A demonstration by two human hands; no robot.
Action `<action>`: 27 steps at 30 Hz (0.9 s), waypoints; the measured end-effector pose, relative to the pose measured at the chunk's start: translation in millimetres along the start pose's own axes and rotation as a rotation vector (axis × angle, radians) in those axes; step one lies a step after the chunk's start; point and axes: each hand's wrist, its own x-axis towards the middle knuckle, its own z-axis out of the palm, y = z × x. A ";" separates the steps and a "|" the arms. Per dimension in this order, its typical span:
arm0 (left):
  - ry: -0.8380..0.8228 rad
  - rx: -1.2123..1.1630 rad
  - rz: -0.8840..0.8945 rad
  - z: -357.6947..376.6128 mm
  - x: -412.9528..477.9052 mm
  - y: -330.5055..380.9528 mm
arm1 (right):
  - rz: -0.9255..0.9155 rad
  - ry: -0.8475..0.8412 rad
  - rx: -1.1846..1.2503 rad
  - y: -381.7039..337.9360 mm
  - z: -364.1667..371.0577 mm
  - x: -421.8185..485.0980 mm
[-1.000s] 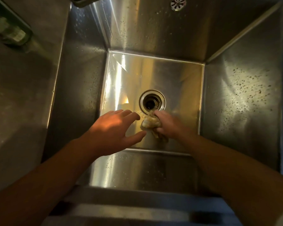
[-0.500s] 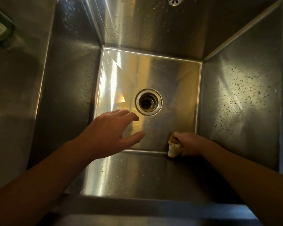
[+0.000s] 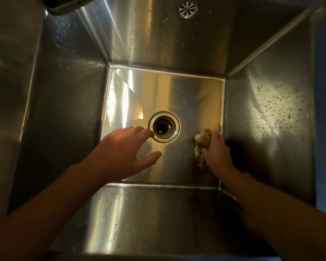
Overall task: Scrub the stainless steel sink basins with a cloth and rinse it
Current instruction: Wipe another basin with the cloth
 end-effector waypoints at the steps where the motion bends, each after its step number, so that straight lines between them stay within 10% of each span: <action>1: -0.010 -0.011 -0.008 1.2 1.1 -1.9 | -0.004 0.026 0.021 -4.8 2.5 1.9; 12: -0.072 -0.113 -0.131 16.1 -0.3 -20.9 | -0.690 -0.409 -0.152 -22.1 37.8 -15.7; 18: -0.040 -0.165 -0.155 17.0 2.2 -22.3 | -0.204 -0.050 0.074 2.2 10.9 14.3; 21: -0.022 -0.194 -0.155 15.9 3.0 -21.9 | -0.243 -0.019 -0.035 4.5 5.7 17.4; 27: -0.024 -0.209 -0.174 17.1 2.9 -22.3 | -0.795 -0.529 -0.369 1.3 15.9 -19.3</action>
